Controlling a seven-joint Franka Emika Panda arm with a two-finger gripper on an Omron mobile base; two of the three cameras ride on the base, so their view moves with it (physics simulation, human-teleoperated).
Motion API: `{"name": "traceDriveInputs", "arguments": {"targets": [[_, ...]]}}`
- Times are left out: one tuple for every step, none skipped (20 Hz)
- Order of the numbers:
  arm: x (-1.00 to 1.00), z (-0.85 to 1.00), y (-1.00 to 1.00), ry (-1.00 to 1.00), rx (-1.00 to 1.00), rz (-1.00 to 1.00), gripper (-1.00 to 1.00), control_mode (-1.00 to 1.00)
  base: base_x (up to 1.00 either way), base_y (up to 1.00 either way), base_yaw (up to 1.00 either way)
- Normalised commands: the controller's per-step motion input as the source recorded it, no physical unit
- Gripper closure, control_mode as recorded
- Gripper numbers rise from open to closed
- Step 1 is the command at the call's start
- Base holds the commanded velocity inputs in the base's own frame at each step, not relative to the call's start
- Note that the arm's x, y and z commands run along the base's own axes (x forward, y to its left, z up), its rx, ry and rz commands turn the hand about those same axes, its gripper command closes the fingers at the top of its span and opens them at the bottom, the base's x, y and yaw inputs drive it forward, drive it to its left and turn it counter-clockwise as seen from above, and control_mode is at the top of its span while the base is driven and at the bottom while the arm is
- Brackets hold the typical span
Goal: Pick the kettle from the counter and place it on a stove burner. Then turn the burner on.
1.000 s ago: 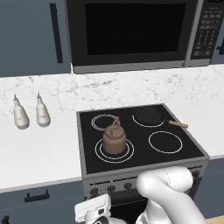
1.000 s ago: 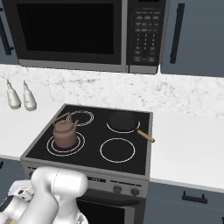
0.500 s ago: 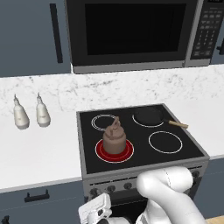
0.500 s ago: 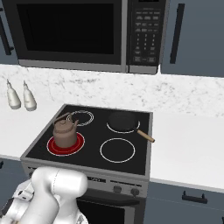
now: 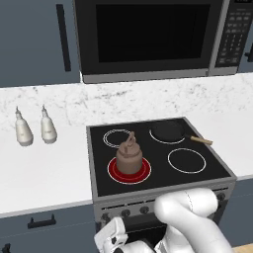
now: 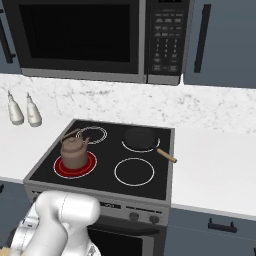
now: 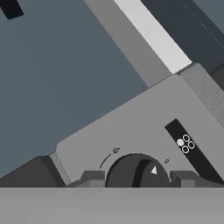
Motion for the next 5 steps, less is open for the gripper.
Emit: {"name": "traceDriveInputs", "arguments": {"targets": [[0.04, 0.00, 0.64, 0.00, -0.26, 0.09, 1.00, -1.00, 0.00, 0.00, 0.00], [0.00, 0.00, 0.66, 0.00, -0.26, 0.09, 1.00, -1.00, 0.00, 0.00, 0.00], [0.00, 0.00, 0.64, 0.00, -0.25, 0.09, 1.00, -1.00, 0.00, 0.00, 0.00], [0.00, 0.00, 0.64, 0.00, -0.25, 0.09, 1.00, -1.00, 0.00, 0.00, 0.00], [0.00, 0.00, 0.64, 0.00, -0.25, 0.09, 1.00, -1.00, 0.00, 0.00, 0.00]]}}
